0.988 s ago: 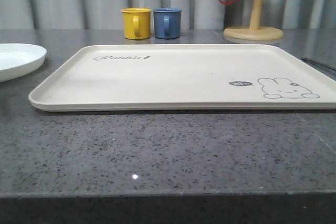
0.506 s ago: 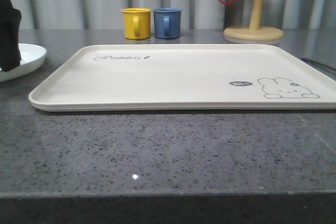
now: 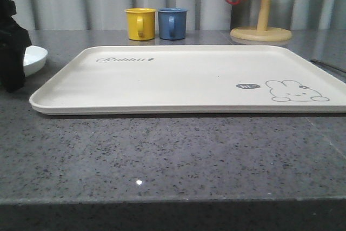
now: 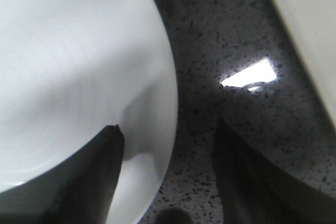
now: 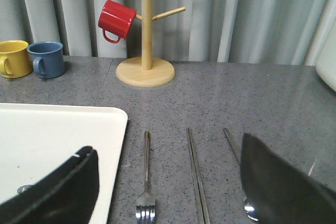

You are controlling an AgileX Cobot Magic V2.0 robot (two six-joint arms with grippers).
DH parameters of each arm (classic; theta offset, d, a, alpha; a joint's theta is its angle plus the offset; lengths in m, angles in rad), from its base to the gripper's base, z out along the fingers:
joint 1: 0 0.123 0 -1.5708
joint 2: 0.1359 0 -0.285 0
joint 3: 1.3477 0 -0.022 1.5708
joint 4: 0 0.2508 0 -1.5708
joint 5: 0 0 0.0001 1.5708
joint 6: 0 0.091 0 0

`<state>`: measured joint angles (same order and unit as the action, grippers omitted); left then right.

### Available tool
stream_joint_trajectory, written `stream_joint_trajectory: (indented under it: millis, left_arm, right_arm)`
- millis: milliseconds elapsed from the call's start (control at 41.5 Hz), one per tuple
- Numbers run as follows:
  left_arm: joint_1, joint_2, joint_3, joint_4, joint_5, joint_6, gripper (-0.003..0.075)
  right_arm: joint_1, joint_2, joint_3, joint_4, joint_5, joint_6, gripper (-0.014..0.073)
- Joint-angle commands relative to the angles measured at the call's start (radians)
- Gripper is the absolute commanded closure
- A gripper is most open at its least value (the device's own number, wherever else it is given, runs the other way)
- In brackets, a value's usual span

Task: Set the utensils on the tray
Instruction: 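Grasp the rim of the white plate with the left gripper, then lift the plate and carry it over the tray with the left gripper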

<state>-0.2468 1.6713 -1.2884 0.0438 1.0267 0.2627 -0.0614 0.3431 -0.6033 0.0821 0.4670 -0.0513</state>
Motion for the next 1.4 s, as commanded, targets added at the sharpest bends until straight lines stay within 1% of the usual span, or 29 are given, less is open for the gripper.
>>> stream_joint_trajectory:
  millis: [0, 121, 169, 193, 289, 313, 530, 651, 771, 940, 1157, 1374]
  left_arm:
    - [-0.009, -0.037, -0.032, 0.003, -0.020, -0.002, 0.0414]
    - [-0.009, -0.037, -0.032, 0.003, -0.020, -0.002, 0.0520]
    - [-0.009, -0.037, -0.032, 0.003, -0.020, -0.002, 0.0581]
    - [-0.009, -0.037, -0.032, 0.003, -0.020, -0.002, 0.0597]
    - [-0.009, -0.037, -0.032, 0.003, -0.023, -0.002, 0.0721]
    - [-0.009, -0.037, -0.032, 0.003, -0.023, -0.002, 0.0738]
    - [-0.009, -0.039, -0.037, 0.003, -0.033, -0.002, 0.0739]
    - [-0.012, -0.056, -0.059, 0.006, -0.002, -0.002, 0.0739]
    - [-0.049, -0.081, -0.092, 0.068, 0.015, -0.016, 0.0739]
    - [-0.141, -0.106, -0.163, 0.169, 0.049, -0.061, 0.0739]
    - [-0.278, -0.106, -0.276, 0.169, 0.071, -0.061, 0.0738]
    - [-0.474, -0.087, -0.318, 0.169, 0.071, -0.061, 0.0739]
  right_arm:
    - [-0.006, 0.016, -0.036, 0.005, -0.071, -0.007, 0.0012]
    - [-0.006, 0.016, -0.036, 0.005, -0.071, -0.007, 0.0012]
    - [-0.006, 0.016, -0.036, 0.005, -0.071, -0.007, 0.0012]
    - [-0.006, 0.016, -0.036, 0.005, -0.071, -0.007, 0.0012]
    - [-0.006, 0.016, -0.036, 0.005, -0.071, -0.007, 0.0012]
    - [-0.006, 0.016, -0.036, 0.005, -0.071, -0.007, 0.0012]
    - [-0.006, 0.016, -0.036, 0.005, -0.071, -0.007, 0.0012]
    - [-0.006, 0.016, -0.036, 0.005, -0.070, -0.007, 0.0012]
    - [-0.006, 0.016, -0.036, 0.005, -0.069, -0.007, 0.0012]
    - [-0.006, 0.016, -0.036, 0.005, -0.068, -0.007, 0.0012]
    - [-0.006, 0.016, -0.036, 0.005, -0.068, -0.007, 0.0012]
    - [-0.006, 0.016, -0.036, 0.005, -0.068, -0.007, 0.0012]
